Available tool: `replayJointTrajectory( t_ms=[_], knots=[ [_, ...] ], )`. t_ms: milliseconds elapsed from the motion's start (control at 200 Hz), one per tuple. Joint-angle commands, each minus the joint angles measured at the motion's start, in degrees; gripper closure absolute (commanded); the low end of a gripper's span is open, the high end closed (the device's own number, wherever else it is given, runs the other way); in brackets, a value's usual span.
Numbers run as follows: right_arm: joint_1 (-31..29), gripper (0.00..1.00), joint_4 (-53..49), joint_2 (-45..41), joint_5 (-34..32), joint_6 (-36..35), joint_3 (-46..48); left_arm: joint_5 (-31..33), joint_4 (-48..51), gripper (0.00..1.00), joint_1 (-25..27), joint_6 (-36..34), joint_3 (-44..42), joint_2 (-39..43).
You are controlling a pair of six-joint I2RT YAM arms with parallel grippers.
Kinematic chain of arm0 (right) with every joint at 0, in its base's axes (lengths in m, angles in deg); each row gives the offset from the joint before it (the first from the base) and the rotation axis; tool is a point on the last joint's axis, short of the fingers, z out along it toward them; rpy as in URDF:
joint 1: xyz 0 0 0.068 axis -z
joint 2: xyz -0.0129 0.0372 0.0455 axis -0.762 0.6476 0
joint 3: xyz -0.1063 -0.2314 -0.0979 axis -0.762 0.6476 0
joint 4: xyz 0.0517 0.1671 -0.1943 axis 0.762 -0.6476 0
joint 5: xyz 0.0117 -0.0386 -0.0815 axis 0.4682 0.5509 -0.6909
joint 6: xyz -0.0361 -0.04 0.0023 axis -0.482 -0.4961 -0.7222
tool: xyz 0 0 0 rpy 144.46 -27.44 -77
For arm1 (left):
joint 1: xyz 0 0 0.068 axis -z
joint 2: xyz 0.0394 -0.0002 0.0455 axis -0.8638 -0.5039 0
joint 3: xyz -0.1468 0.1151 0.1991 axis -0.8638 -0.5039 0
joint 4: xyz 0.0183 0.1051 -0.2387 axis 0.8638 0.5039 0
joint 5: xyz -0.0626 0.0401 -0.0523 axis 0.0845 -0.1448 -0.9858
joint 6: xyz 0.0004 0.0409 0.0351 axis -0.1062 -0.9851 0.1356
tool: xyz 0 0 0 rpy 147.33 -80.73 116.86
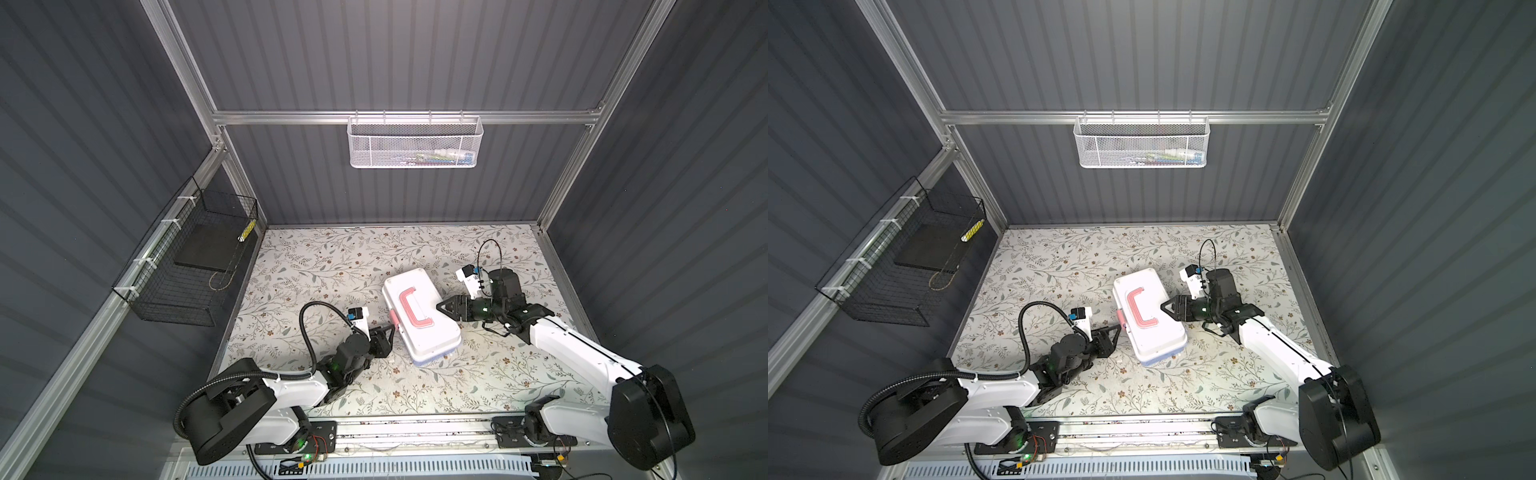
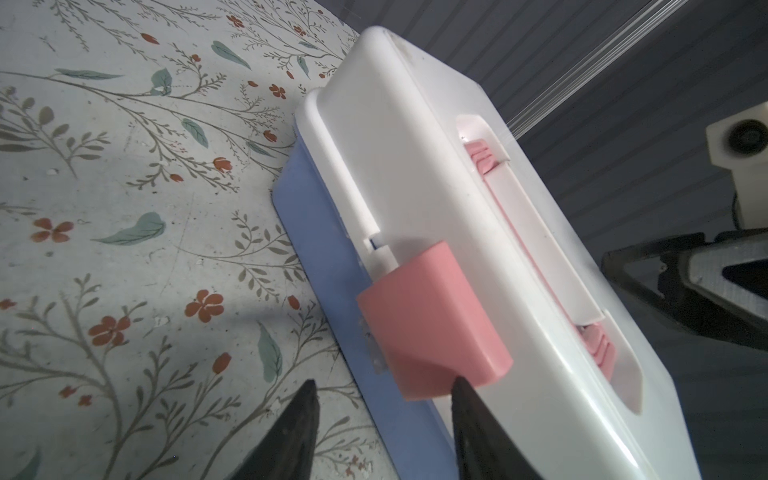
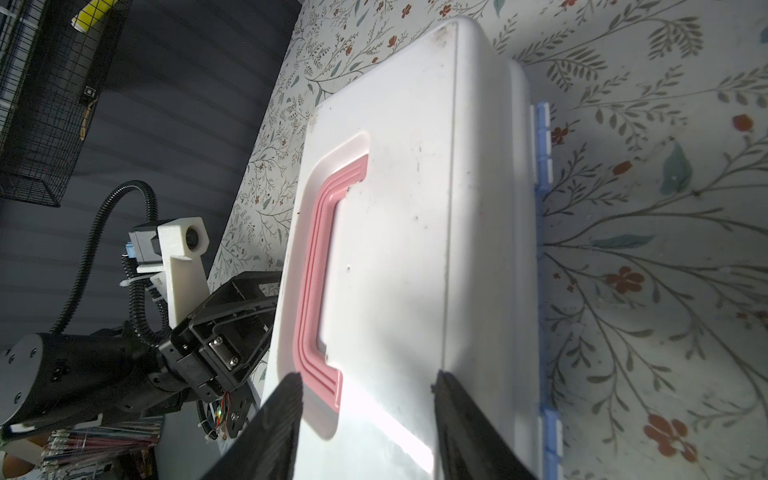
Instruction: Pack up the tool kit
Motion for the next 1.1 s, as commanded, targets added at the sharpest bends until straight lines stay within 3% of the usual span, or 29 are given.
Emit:
replayJointTrajectory(
  t_ms=[0,1091],
  knots=[
    [-0.40,0.45,-8.63,1.29,-0.36,0.91,2.87,-0.67,-3.60,0.48,-0.44,0.81,-0.83,-0.45],
    [-0.49,0.45,-8.25,2.25,-0.12,1.96,2.89,-1.98,-4.98,0.54,-0.51,1.74,-0.20,-0.20]
  ],
)
